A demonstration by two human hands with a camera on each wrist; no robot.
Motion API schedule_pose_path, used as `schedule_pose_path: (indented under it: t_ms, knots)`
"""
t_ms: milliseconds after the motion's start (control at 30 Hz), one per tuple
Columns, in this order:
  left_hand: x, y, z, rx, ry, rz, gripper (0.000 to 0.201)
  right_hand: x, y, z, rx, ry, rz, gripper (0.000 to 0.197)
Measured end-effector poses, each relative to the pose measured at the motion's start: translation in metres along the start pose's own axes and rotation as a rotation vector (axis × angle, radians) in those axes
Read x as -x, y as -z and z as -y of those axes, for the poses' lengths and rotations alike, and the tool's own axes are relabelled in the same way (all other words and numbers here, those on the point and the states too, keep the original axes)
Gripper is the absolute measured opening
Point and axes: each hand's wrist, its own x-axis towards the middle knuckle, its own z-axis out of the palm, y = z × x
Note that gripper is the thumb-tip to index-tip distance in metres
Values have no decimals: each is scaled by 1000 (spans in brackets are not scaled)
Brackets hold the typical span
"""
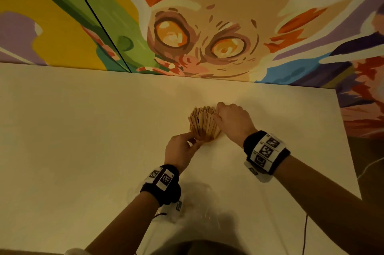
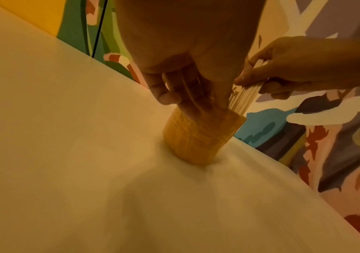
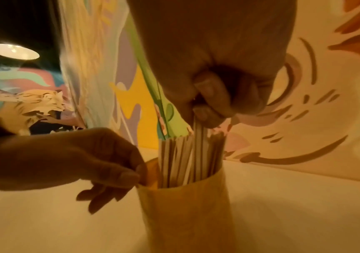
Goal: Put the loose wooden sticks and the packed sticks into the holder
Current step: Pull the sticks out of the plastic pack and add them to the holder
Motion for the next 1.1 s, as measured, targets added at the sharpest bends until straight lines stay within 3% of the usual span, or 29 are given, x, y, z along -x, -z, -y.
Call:
schedule_pose_path:
  t_ms: [133, 267, 333, 500, 600, 700, 800, 867, 1000, 1100]
  knots:
    - [-3, 0, 3, -40, -31, 8, 14, 7, -15, 15, 179, 6, 63, 25]
    - [-1, 2, 0, -62, -51, 17, 14, 15, -23, 12, 166, -21, 90, 35]
    - [1, 3, 0, -31, -54, 27, 13, 19, -17, 6, 121, -33, 43, 46]
    - [18, 14, 1, 131, -65, 21, 24, 31, 2, -5, -86, -31, -94, 48]
    - [36, 28, 6, 210, -35, 1, 18, 49, 5, -12, -294, -2, -140, 39]
    - [60, 40, 29, 246, 54, -68, 13, 76, -9, -25, -569, -64, -137, 7]
    - [93, 49, 67, 176, 166, -167, 14, 115, -49, -41, -751, -276, 66, 16]
    - [118, 54, 98, 65, 282, -247, 13, 146, -76, -43, -903, -402, 263, 11]
    - [158, 58, 152, -135, 633, -127, 66, 187, -117, -24, -1120, -450, 454, 9]
    - [171, 53, 158, -109, 704, -40, 86, 190, -135, -5, -1252, -464, 460, 13]
